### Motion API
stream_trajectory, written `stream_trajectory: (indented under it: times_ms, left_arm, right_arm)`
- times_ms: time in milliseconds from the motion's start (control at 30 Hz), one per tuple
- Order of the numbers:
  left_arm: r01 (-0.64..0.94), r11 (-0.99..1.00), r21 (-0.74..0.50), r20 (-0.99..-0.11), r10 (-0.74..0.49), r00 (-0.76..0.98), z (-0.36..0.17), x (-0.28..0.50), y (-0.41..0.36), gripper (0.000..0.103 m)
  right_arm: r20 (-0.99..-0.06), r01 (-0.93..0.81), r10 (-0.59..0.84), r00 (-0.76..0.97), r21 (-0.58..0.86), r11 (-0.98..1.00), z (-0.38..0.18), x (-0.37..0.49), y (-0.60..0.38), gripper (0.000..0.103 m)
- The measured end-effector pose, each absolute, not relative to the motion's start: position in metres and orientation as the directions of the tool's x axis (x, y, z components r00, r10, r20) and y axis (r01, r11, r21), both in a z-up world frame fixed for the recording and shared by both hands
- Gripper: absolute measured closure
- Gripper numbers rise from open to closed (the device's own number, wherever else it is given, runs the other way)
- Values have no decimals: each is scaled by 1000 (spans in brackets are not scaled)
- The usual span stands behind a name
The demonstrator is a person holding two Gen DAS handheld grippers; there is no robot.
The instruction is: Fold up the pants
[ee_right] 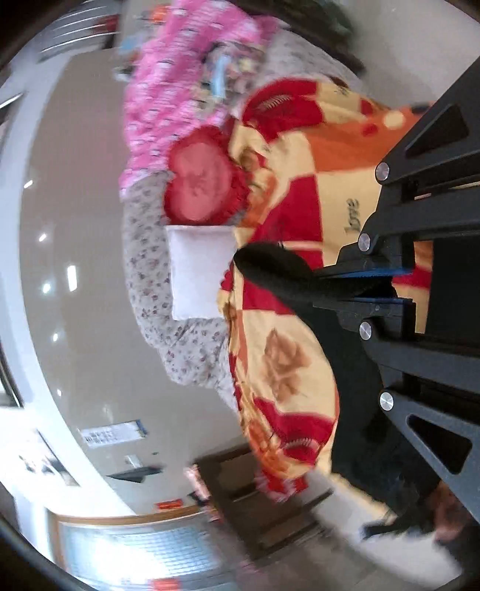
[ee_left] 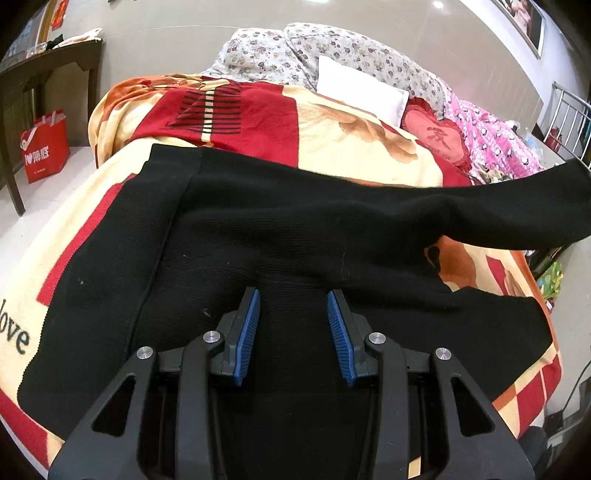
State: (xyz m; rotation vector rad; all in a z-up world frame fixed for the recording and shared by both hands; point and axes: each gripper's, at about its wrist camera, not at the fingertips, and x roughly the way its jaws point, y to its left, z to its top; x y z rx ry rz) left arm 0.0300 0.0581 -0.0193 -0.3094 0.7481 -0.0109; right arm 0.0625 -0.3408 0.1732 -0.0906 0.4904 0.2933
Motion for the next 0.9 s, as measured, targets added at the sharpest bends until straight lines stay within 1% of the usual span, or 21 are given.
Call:
stream_trajectory:
  times_ms: [67, 100, 133, 233, 267, 300, 333, 400, 467, 500, 533, 600, 667, 700, 800, 833, 867, 900]
  left_arm:
    - [-101, 957, -273, -669, -114, 735, -19, 29, 57, 66]
    - [-100, 957, -272, -669, -113, 735, -19, 29, 57, 66]
    - [-99, 957, -272, -669, -114, 734, -19, 28, 58, 66]
    - [-97, 958, -270, -670, -114, 733, -18, 27, 57, 66]
    - [-97, 958, -269, -671, -114, 733, -18, 27, 57, 66]
    - [-97, 958, -271, -670, -115, 733, -18, 27, 57, 66]
    - [-97, 958, -271, -670, -115, 734, -18, 27, 57, 66]
    - [-96, 957, -273, -669, -117, 734, -18, 27, 57, 64]
    - [-86, 955, -282, -665, -131, 735, -18, 28, 56, 56]
    - [-83, 956, -283, -665, -133, 735, -18, 28, 55, 55]
    - [-82, 957, -280, -665, -132, 735, -17, 28, 54, 53]
    - [-78, 955, -286, -664, -139, 735, -17, 29, 54, 51]
    - [-75, 952, -298, -662, -149, 735, -17, 29, 55, 50]
    - [-74, 950, -302, -661, -153, 735, -17, 29, 55, 50]
    - [-45, 948, -315, -655, -183, 734, -17, 30, 55, 41]
    - [-32, 947, -320, -652, -196, 733, -17, 30, 54, 37]
    - [-26, 945, -325, -650, -203, 733, -17, 30, 54, 36]
    - [-22, 943, -333, -646, -211, 734, -17, 30, 54, 35]
  right_arm:
    - [-557, -245, 210, 803, 13, 970, 147, 90, -354, 96]
    - [-580, -221, 179, 795, -2, 975, 133, 102, -363, 96]
    - [-606, -192, 126, 785, -45, 980, 115, 119, -369, 96]
    - [-706, -125, 73, 705, -23, 992, 50, 159, -399, 95]
    - [-741, -101, 18, 671, -68, 993, 24, 170, -406, 94]
    - [-753, -55, -65, 654, -132, 990, 12, 174, -410, 94]
    - [-743, -20, -113, 659, -168, 986, 7, 172, -413, 94]
    - [-722, -6, -62, 689, -90, 996, 13, 161, -419, 94]
    - [-698, 22, -74, 712, -84, 996, 23, 152, -418, 94]
    - [-678, 34, -89, 729, -95, 995, 30, 146, -414, 94]
    - [-659, 31, -84, 748, -92, 995, 37, 141, -409, 93]
    - [-627, -36, -14, 779, -67, 997, 49, 129, -391, 91]
    - [-639, -102, 24, 769, -87, 991, 45, 124, -368, 91]
    - [-666, -123, 22, 746, -105, 987, 38, 127, -357, 91]
    - [-724, -124, -25, 689, -152, 981, 8, 144, -346, 90]
    - [-743, -121, -34, 668, -153, 981, -2, 146, -345, 86]
    - [-719, -113, -42, 694, -166, 980, -1, 144, -343, 82]
    - [-719, -98, -62, 692, -179, 979, 0, 144, -342, 78]
